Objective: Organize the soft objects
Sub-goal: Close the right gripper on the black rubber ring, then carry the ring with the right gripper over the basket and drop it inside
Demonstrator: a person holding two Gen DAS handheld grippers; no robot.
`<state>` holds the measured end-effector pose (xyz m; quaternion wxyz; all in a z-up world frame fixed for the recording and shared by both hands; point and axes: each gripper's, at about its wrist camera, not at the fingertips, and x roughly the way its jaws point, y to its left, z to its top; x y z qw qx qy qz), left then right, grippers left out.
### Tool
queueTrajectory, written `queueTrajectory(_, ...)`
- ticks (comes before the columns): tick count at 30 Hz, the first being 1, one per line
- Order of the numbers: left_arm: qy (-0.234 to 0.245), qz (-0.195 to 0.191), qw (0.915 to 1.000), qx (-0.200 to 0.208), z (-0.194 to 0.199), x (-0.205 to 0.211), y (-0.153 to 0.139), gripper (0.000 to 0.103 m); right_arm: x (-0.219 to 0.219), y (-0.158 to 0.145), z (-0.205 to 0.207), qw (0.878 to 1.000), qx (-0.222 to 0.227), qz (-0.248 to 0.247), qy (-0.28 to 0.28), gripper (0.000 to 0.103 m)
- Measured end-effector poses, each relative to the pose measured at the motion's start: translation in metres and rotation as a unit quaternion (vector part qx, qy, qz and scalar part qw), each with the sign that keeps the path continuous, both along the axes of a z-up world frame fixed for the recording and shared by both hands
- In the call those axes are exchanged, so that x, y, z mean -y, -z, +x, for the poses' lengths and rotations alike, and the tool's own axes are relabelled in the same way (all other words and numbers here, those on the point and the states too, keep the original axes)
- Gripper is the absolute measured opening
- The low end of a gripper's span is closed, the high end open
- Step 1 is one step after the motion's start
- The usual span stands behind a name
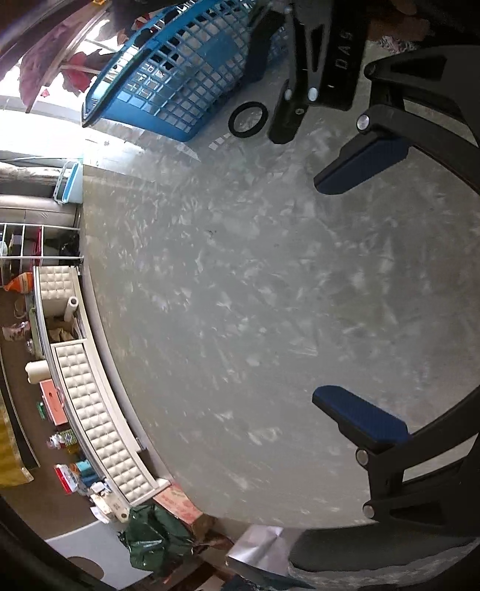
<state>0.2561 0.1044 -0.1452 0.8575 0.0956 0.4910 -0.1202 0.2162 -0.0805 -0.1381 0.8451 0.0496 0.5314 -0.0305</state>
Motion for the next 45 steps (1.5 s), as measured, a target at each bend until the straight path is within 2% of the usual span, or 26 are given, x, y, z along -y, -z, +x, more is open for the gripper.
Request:
queueTrajectory(4,0.006,-0.013,0.9999,-0.004,0.014,0.002,0.012,0.103,0.010,0.010,-0.002,0.999,0.012,-0.017,0.045,0.092)
queueTrajectory(9,0.019,-0.013,0.9996,-0.015,0.019,0.004,0.026,0.103,0.026,0.020,0.009,0.997,-0.005,-0.021,0.076,0.088)
queueTrajectory(12,0.020,-0.017,0.9996,-0.010,0.022,0.004,0.028,0.103,0.030,0.020,0.015,0.997,0.003,-0.032,0.075,0.079)
queueTrajectory(14,0.020,-0.024,0.9995,-0.010,0.023,0.003,0.028,0.103,0.030,0.017,0.016,0.996,0.007,-0.033,0.077,0.077)
queueTrajectory(16,0.019,-0.030,0.9993,-0.009,0.029,0.003,0.028,0.103,0.029,0.015,0.019,0.997,0.011,-0.036,0.070,0.071)
queueTrajectory(20,0.008,-0.035,0.9993,-0.010,0.035,0.000,0.030,0.103,0.025,0.015,0.024,0.998,0.021,-0.039,0.053,0.045)
queueTrajectory(22,0.002,-0.038,0.9992,-0.010,0.036,-0.003,0.030,0.103,0.025,0.016,0.021,0.998,0.026,-0.039,0.041,0.037)
queueTrajectory(24,-0.001,-0.043,0.9990,-0.011,0.038,-0.005,0.029,0.103,0.026,0.017,0.021,0.998,0.031,-0.037,0.029,0.021)
queueTrajectory(27,-0.001,-0.045,0.9990,-0.007,0.037,-0.006,0.026,0.103,0.026,0.018,0.022,0.999,0.031,-0.030,0.018,0.008)
queueTrajectory(34,-0.001,-0.044,0.9990,-0.008,0.028,-0.005,0.016,0.103,0.023,0.015,0.018,1.000,0.016,-0.007,-0.015,0.007)
queueTrajectory(39,0.007,-0.040,0.9992,0.005,0.014,0.005,-0.004,0.103,0.026,-0.011,0.005,0.999,0.032,0.003,-0.032,0.007)
queueTrajectory(43,0.001,-0.067,0.9977,0.002,0.004,0.012,-0.025,0.103,0.033,-0.033,-0.006,0.998,0.038,0.020,-0.051,0.007)
queueTrajectory(45,0.000,-0.069,0.9976,0.009,-0.003,0.017,-0.035,0.103,0.039,-0.047,-0.013,0.997,0.043,0.029,-0.057,0.007)
